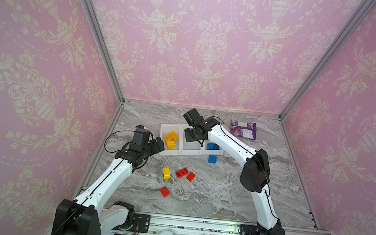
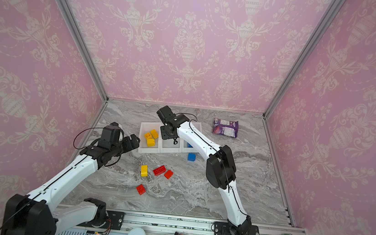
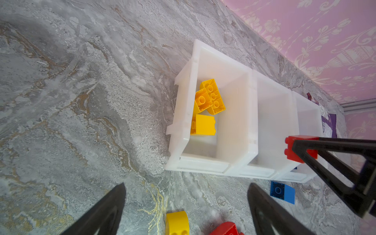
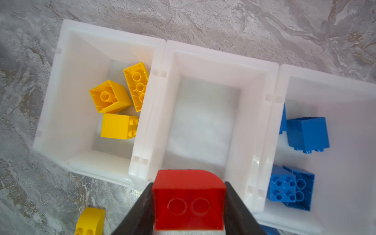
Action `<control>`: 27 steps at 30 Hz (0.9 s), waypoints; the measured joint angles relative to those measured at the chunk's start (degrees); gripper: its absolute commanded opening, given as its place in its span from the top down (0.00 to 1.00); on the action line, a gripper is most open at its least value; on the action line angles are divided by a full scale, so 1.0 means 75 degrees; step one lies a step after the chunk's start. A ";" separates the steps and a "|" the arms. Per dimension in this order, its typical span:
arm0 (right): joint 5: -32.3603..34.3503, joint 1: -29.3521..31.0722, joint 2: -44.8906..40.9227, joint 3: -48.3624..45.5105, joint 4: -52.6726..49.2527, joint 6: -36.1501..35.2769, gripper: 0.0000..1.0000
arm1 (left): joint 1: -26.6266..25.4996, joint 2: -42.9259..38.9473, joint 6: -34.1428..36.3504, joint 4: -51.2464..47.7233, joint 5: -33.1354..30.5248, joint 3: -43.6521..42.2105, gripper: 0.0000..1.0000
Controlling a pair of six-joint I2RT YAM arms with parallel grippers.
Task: Sort the legos into containers by color
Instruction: 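Lift the red brick into the middle compartment and release it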
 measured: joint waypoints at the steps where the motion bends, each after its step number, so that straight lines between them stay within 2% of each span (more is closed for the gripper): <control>1: -0.0003 -0.0029 0.0172 0.0157 -0.0073 -0.0035 0.50 | 0.0000 0.0000 0.0003 0.0000 0.0000 0.0000 0.05; 8: -0.0012 -0.0169 0.0863 0.0839 -0.0364 -0.0157 0.48 | 0.0000 0.0000 0.0003 -0.0009 0.0000 0.0000 0.05; 17: -0.0093 -0.0181 0.0906 0.0886 -0.0411 -0.0192 0.32 | 0.0000 0.0000 0.0003 -0.0044 -0.0003 0.0000 0.05; 27: -0.0169 -0.0181 0.0906 0.0886 -0.0408 -0.0192 0.31 | 0.0000 0.0000 0.0003 -0.0044 0.0000 0.0000 0.04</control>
